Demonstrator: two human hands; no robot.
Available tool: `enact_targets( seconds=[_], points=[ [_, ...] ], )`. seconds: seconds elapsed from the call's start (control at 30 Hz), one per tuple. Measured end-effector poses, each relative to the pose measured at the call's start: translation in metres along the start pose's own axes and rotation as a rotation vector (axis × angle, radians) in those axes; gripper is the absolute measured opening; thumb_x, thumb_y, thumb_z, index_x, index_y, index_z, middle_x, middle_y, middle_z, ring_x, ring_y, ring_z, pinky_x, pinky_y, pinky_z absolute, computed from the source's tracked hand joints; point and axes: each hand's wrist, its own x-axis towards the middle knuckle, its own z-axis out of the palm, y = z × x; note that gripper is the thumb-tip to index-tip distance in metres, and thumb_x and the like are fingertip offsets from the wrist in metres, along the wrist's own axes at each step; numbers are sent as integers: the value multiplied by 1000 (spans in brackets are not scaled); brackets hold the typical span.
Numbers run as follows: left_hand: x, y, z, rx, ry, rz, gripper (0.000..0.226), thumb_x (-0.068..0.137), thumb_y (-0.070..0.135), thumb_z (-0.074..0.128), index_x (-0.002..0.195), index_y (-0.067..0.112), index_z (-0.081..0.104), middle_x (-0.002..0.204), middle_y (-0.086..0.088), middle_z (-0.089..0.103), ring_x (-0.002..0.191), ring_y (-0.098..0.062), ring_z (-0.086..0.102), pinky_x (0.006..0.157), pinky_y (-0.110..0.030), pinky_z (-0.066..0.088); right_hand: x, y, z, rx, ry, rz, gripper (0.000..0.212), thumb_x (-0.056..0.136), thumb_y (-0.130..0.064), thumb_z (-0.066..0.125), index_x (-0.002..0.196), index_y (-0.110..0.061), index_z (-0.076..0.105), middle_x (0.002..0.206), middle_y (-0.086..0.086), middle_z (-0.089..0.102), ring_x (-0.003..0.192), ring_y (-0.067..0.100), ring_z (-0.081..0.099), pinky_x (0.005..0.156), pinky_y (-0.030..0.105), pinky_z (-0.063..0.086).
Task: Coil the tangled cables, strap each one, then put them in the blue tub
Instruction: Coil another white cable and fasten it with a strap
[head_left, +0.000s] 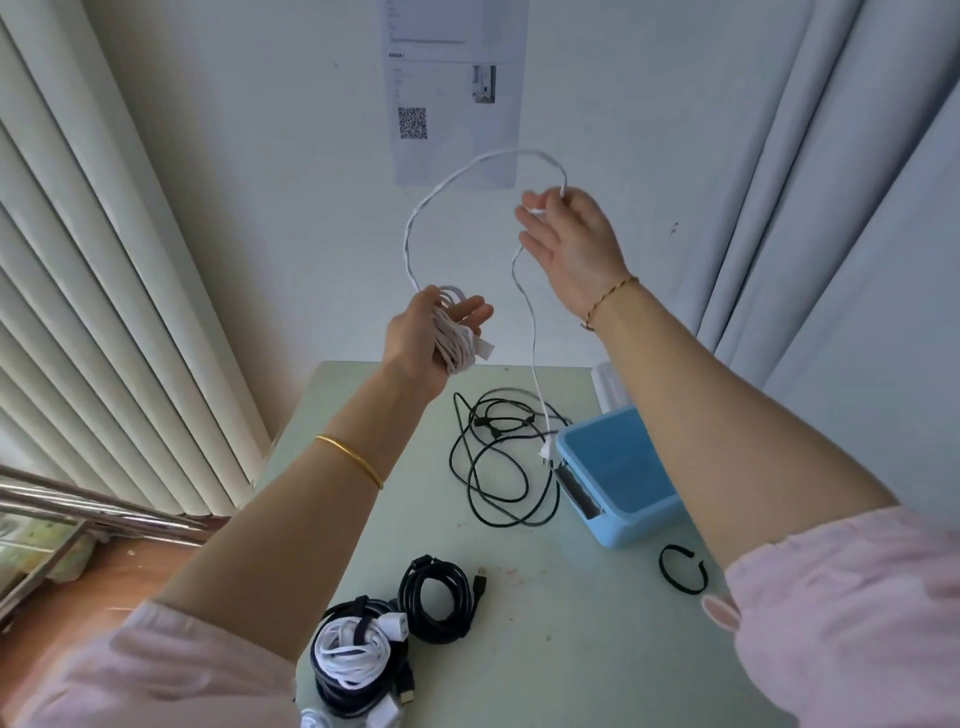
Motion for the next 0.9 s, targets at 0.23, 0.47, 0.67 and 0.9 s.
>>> enact_targets(
  seconds=[0.23, 0.47, 0.67, 0.9],
  points=[
    [-4, -6, -6, 52, 27, -90, 27, 98, 17, 37, 116, -1, 45, 98, -22, 71, 74, -28, 72, 71, -36, 54, 1, -6, 6, -684, 144, -387, 16, 95, -13, 48, 92, -4, 60, 82, -10, 54, 80, 6, 51, 73, 11, 37],
    [-14, -4, -1, -25, 38, -184, 20, 97, 19, 36, 83, 6, 42, 55, -8, 62, 41, -19, 54, 57, -26, 52, -54, 64, -50, -999, 214, 199, 35, 100, -25, 34, 81, -3, 53, 78, 17, 62, 61, 26, 58, 66, 37, 52],
    [-25, -8, 3, 142, -83, -285, 30, 94, 20, 35, 67, 11, 41, 49, -4, 49, 38, -17, 46, 58, -25, 51, -100, 100, -76, -1089, 51, 674, 17, 92, -17, 40, 87, -6, 51, 77, 11, 62, 56, 21, 49, 53, 27, 41],
    [-33, -14, 3, 400, -185, -386, 39, 94, 20, 37, 58, 10, 48, 46, -4, 51, 34, -16, 45, 49, -25, 52, -101, 71, -60, -1126, 349, 88, 81, 80, -12, 60, 148, -12, 17, 149, 9, 28, 133, 29, 32, 103, 43, 38]
  ],
)
